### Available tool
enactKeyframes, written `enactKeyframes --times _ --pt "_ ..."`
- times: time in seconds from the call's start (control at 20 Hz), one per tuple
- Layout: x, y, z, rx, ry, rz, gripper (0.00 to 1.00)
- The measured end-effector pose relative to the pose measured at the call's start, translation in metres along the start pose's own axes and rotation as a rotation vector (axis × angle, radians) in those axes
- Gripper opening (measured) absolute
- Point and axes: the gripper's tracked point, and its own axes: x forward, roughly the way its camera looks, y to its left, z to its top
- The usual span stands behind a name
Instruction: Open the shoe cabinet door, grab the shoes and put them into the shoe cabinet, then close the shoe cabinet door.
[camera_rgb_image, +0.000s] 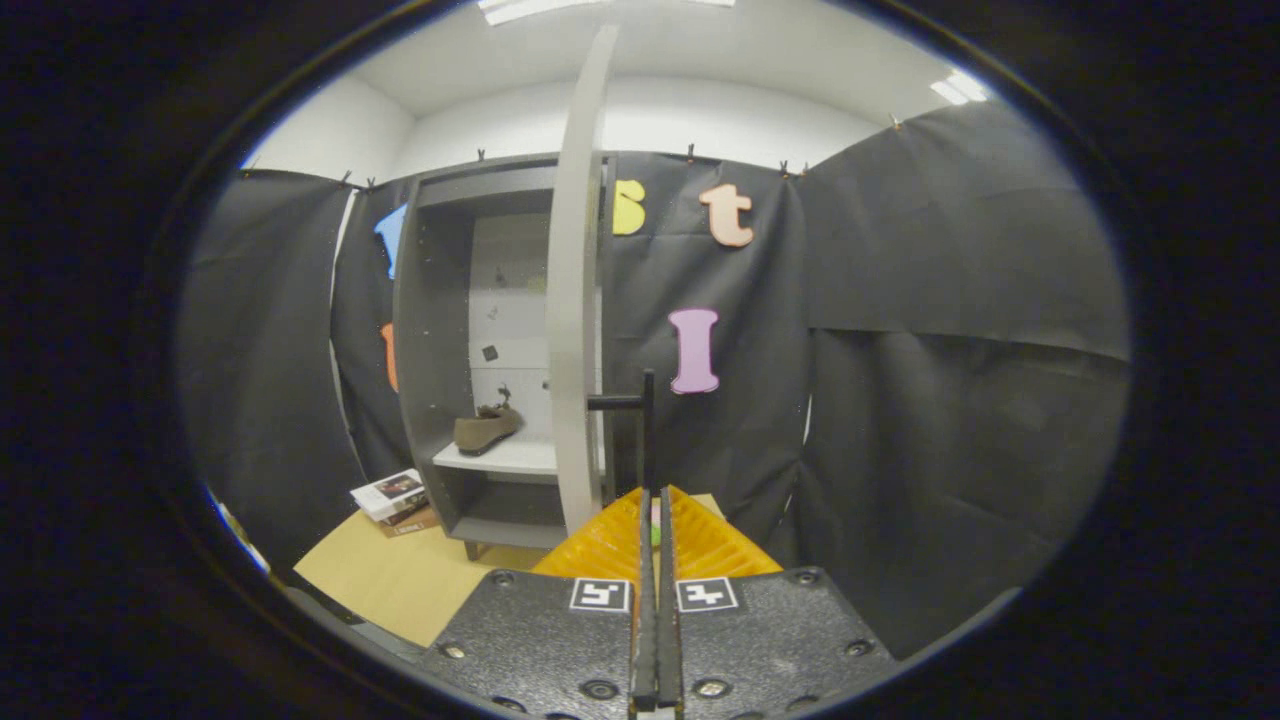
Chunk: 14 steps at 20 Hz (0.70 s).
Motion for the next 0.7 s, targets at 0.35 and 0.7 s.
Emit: enactKeyframes --times 0.35,0.7 --pt "0.001 0.02 0.01 0.014 -0.061 0.028 0.33" --pt "0.006 0.044 0.002 -0.099 -0.035 0.174 0.79"
